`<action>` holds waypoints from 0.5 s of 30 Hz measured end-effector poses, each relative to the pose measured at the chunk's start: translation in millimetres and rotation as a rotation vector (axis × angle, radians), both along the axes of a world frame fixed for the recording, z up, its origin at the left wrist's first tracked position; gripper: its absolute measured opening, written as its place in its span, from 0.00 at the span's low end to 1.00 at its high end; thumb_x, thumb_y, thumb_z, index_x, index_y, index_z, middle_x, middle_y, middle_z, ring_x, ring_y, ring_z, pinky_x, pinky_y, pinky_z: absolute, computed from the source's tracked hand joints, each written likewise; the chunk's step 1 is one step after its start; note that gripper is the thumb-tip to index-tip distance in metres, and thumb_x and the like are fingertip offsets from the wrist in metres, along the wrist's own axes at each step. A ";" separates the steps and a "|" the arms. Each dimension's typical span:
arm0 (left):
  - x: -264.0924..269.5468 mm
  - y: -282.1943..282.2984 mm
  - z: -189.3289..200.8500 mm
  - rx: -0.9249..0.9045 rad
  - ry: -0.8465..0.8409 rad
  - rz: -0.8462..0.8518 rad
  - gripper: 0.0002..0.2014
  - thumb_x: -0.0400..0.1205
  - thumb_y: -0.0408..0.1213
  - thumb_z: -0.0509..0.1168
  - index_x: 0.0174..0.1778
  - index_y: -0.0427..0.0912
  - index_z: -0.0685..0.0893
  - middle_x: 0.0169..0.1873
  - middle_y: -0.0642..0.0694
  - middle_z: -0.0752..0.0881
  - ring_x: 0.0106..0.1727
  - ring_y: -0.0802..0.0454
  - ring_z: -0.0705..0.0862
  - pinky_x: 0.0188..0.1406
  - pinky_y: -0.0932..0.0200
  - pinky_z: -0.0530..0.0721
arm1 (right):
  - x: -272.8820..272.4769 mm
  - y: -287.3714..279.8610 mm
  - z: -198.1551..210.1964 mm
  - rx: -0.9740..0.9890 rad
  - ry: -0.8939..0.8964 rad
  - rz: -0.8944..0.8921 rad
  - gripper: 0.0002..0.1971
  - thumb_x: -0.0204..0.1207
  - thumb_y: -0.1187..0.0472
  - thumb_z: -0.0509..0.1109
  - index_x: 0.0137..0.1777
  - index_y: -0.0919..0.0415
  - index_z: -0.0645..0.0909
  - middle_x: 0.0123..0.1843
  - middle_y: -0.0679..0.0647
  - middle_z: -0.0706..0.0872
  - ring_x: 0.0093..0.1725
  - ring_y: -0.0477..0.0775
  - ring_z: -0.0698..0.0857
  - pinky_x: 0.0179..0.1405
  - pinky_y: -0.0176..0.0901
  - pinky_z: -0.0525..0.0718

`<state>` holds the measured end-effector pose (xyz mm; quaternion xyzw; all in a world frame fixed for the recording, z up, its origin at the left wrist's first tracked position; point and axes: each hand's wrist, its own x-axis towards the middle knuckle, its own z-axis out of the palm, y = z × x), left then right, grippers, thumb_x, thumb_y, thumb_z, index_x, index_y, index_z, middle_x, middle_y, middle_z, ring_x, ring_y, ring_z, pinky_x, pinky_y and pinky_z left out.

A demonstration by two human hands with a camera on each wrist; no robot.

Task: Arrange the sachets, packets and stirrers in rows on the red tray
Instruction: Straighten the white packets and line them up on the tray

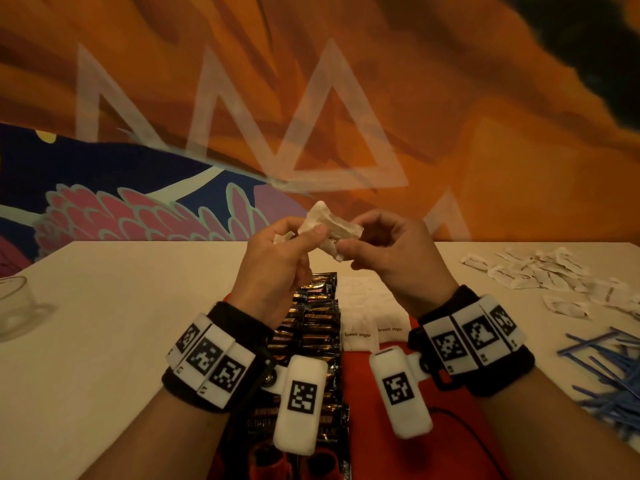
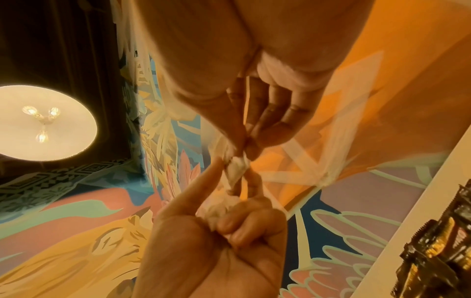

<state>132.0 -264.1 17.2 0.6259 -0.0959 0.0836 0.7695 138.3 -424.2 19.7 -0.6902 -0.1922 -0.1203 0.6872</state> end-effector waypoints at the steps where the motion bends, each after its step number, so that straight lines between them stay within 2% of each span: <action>1: 0.5 1.4 0.4 0.015 -0.020 0.024 0.08 0.80 0.42 0.71 0.46 0.41 0.87 0.24 0.49 0.74 0.22 0.55 0.65 0.21 0.62 0.64 | 0.7 -1.6 0.2 -0.018 0.003 0.003 0.09 0.71 0.74 0.77 0.48 0.68 0.83 0.40 0.60 0.89 0.35 0.50 0.85 0.32 0.38 0.83; 3: 1.1 1.8 0.2 0.039 -0.059 0.083 0.12 0.76 0.46 0.72 0.47 0.40 0.87 0.24 0.53 0.78 0.21 0.57 0.66 0.19 0.63 0.66 | 1.7 -3.6 0.8 -0.013 0.027 0.004 0.08 0.72 0.73 0.77 0.49 0.67 0.84 0.39 0.60 0.88 0.35 0.51 0.84 0.32 0.39 0.82; 6: 2.0 -0.9 -2.4 0.047 -0.086 0.141 0.06 0.79 0.40 0.72 0.44 0.42 0.89 0.27 0.52 0.82 0.22 0.57 0.68 0.20 0.62 0.67 | -0.4 -0.1 3.0 0.105 0.111 0.010 0.02 0.79 0.68 0.71 0.48 0.66 0.84 0.37 0.55 0.87 0.32 0.48 0.83 0.32 0.40 0.80; 9: 3.6 -2.4 -3.8 0.042 -0.091 0.177 0.04 0.81 0.38 0.71 0.43 0.42 0.88 0.26 0.53 0.84 0.21 0.57 0.69 0.19 0.63 0.68 | -0.5 1.7 4.2 0.207 0.171 -0.038 0.10 0.85 0.59 0.64 0.43 0.59 0.81 0.39 0.54 0.87 0.35 0.48 0.85 0.29 0.39 0.79; 12: 3.3 -2.4 -3.3 0.007 -0.090 0.180 0.05 0.83 0.37 0.70 0.44 0.41 0.87 0.25 0.53 0.82 0.20 0.58 0.69 0.19 0.63 0.68 | -0.3 0.6 2.5 0.161 0.172 -0.001 0.09 0.79 0.54 0.71 0.48 0.60 0.82 0.44 0.55 0.90 0.39 0.49 0.88 0.32 0.40 0.82; 15: 2.1 -2.4 -2.9 0.000 -0.062 0.166 0.06 0.83 0.38 0.70 0.44 0.40 0.87 0.23 0.53 0.79 0.21 0.58 0.69 0.20 0.64 0.70 | -1.4 2.2 -1.6 -0.023 0.093 -0.004 0.11 0.73 0.62 0.78 0.51 0.66 0.86 0.42 0.57 0.91 0.39 0.49 0.89 0.36 0.42 0.84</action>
